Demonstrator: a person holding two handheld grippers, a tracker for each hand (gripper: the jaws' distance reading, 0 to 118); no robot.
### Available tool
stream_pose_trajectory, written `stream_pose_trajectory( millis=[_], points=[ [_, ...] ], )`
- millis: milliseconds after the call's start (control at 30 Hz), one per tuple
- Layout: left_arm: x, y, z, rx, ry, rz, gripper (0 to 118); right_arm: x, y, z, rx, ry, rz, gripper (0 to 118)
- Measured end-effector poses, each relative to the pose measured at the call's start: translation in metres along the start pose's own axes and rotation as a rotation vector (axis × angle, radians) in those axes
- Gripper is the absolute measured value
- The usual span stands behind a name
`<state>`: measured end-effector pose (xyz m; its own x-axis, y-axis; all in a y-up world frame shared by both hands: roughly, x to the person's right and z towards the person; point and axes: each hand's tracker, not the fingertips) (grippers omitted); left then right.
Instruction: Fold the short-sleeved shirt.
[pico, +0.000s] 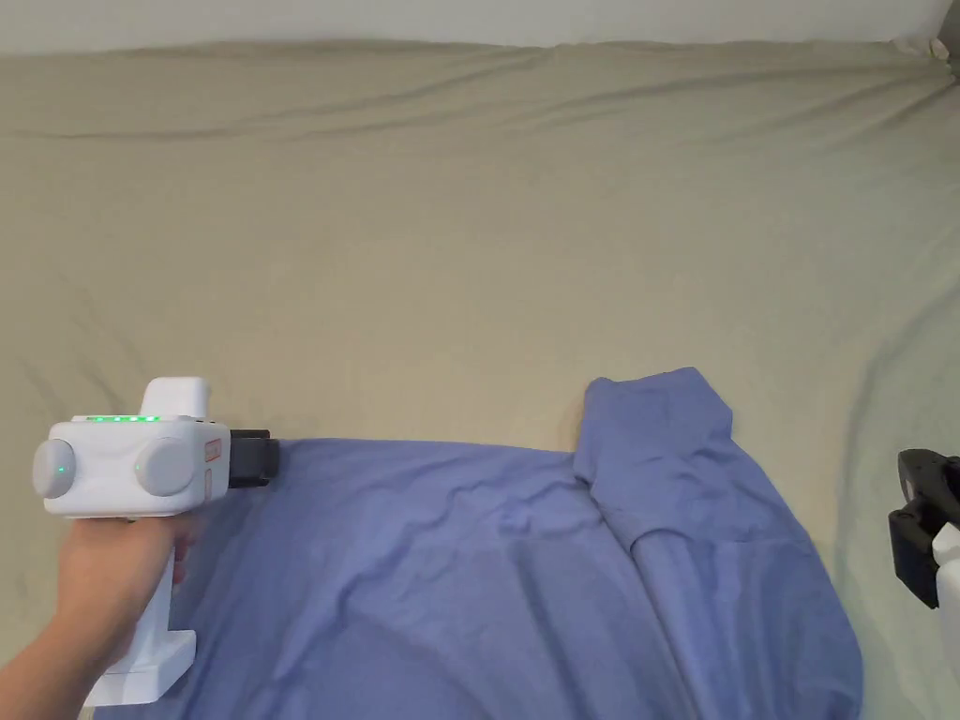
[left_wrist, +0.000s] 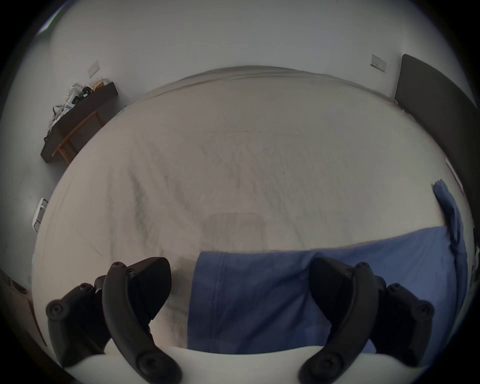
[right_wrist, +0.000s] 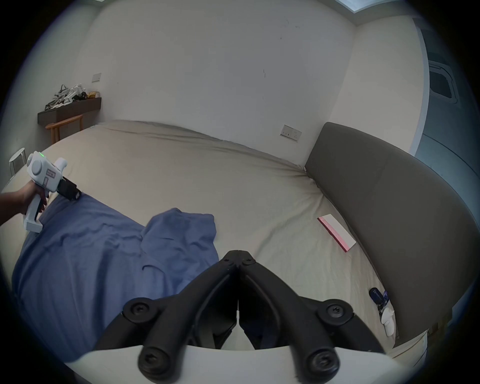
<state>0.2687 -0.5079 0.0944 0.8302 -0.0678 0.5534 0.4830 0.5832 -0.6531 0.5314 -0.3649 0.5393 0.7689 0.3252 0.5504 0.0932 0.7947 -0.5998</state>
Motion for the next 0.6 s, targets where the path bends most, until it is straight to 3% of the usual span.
stream_pose_trajectory(
  millis=[67, 100, 167, 200, 233, 433, 467, 533, 567, 600],
  points=[
    [0.003, -0.001, 0.012, -0.007, -0.078, 0.002, 87, 0.0, -0.001, -0.003, -0.007, 0.0, 0.011, 2],
    [0.008, -0.003, 0.019, 0.008, -0.077, -0.009, 69, 0.0, -0.003, -0.003, -0.009, 0.002, 0.014, 2],
    [0.018, -0.003, 0.031, 0.035, -0.099, -0.072, 16, 0.001, -0.002, -0.006, -0.015, 0.016, 0.012, 2],
    [0.022, -0.004, 0.037, 0.046, -0.083, -0.096, 4, 0.0, 0.0, -0.007, -0.015, 0.025, 0.006, 2],
    [0.027, -0.006, 0.045, 0.078, -0.009, -0.128, 4, 0.001, 0.001, -0.005, -0.013, 0.034, 0.001, 2],
    [0.024, -0.017, 0.124, 0.253, -0.022, -0.141, 4, 0.01, 0.018, -0.018, -0.031, 0.102, -0.029, 6],
    [0.026, -0.02, 0.14, 0.285, -0.017, -0.157, 4, 0.011, 0.02, -0.024, -0.041, 0.11, -0.031, 19],
    [0.031, -0.028, 0.173, 0.341, -0.017, -0.178, 4, 0.011, 0.022, -0.04, -0.09, 0.145, -0.034, 89],
    [0.029, -0.03, 0.184, 0.361, -0.014, -0.187, 4, 0.011, 0.022, -0.054, -0.144, 0.168, -0.025, 109],
    [0.03, -0.035, 0.199, 0.382, -0.015, -0.197, 4, 0.01, 0.019, -0.072, -0.191, 0.211, -0.045, 114]
  ],
)
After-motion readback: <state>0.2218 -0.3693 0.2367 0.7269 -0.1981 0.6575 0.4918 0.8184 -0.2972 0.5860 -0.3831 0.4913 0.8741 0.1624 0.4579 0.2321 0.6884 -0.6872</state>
